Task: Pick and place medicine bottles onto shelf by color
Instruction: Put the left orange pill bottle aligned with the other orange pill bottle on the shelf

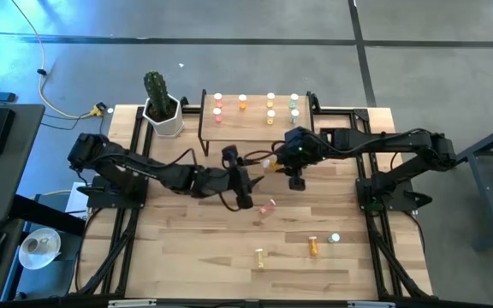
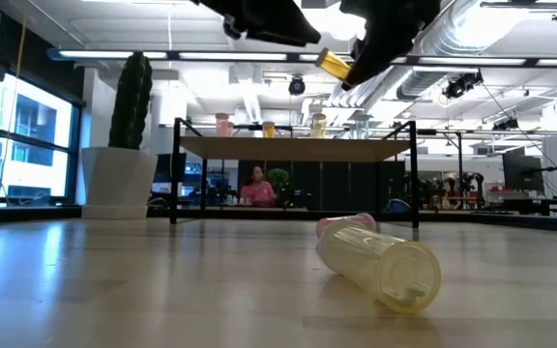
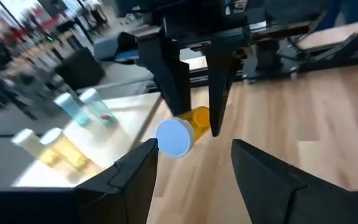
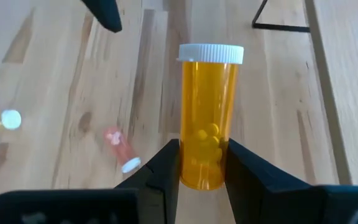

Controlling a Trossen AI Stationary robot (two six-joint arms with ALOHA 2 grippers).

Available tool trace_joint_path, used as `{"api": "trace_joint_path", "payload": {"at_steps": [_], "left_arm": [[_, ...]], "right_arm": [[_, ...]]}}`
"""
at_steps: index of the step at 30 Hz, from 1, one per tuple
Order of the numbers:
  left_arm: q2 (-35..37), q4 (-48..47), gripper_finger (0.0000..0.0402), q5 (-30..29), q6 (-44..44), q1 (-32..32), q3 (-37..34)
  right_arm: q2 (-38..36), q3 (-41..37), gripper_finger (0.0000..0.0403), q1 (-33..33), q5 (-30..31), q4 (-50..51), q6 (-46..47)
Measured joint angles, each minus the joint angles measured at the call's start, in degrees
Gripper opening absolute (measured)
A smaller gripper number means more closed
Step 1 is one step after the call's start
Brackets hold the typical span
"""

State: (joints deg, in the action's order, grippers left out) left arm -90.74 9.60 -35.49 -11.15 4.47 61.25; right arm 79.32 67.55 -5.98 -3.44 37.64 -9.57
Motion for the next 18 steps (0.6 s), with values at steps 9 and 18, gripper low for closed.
{"api": "trace_joint_path", "payload": {"at_steps": [9,18], "left_arm": [[0.00,-0.83,0.0195,15.21,8.92,-4.12,0.00],[0.00,-0.39,0.0195,15.68,9.71,-4.96,0.00]], "right_arm": [[0.01,0.00,0.0092,2.08,-0.10,0.58,-5.32],[0.01,0.00,0.0092,4.80,-0.04,0.24,-5.76]]}}
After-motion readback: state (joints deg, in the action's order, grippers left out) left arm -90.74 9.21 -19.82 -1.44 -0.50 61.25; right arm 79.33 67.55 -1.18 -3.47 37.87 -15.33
